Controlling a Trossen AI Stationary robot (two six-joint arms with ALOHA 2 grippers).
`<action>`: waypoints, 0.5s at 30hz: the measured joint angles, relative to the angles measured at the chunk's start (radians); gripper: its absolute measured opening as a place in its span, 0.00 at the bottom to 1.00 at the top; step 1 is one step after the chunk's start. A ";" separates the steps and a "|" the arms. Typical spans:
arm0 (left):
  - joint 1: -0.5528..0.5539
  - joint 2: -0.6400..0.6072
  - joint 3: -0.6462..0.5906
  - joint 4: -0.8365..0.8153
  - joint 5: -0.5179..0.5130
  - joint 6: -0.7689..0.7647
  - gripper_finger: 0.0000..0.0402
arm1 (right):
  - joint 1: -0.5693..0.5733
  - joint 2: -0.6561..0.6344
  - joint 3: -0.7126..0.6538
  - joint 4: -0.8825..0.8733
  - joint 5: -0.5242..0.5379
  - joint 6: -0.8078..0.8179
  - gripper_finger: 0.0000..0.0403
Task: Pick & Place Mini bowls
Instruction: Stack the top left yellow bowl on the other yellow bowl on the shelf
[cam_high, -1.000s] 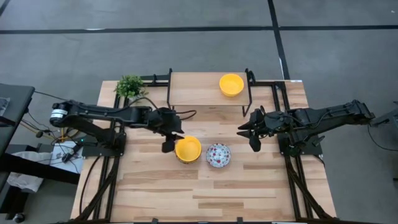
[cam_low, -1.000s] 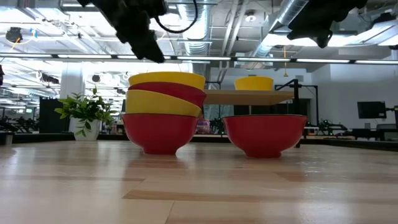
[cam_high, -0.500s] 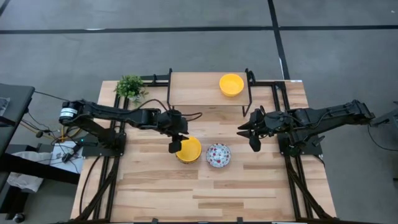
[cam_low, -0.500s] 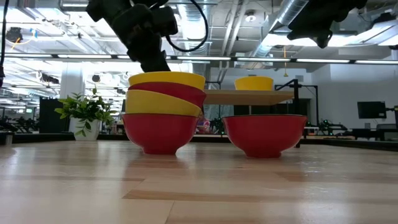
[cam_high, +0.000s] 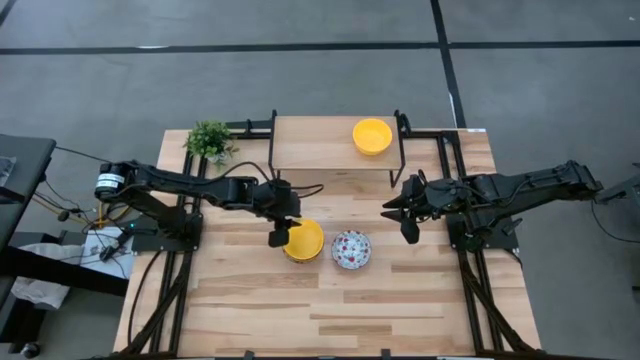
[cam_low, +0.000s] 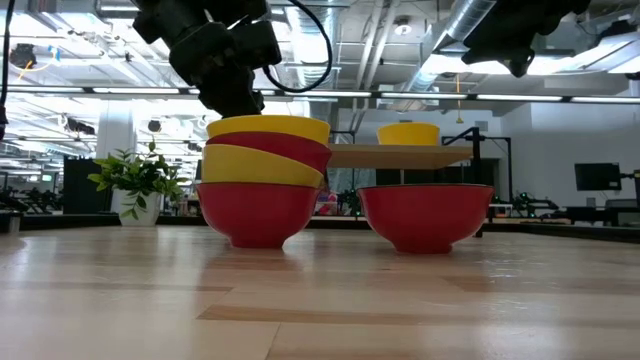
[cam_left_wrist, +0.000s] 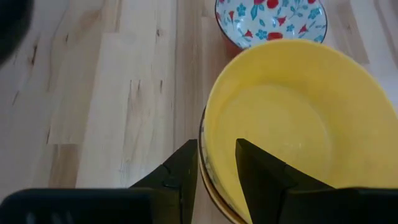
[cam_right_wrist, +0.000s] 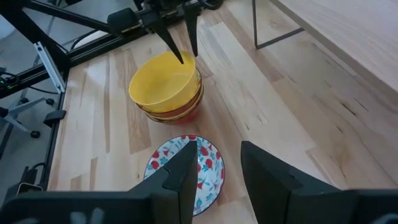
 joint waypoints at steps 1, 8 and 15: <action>0.000 0.000 0.000 0.004 0.000 0.000 0.27 | 0.000 0.000 0.000 0.000 0.000 0.000 0.28; 0.000 0.000 0.000 0.007 0.000 0.003 0.25 | 0.000 0.000 0.000 0.000 0.000 0.000 0.28; 0.000 0.000 0.000 0.007 0.000 0.003 0.11 | 0.000 0.000 0.000 0.000 0.000 0.000 0.28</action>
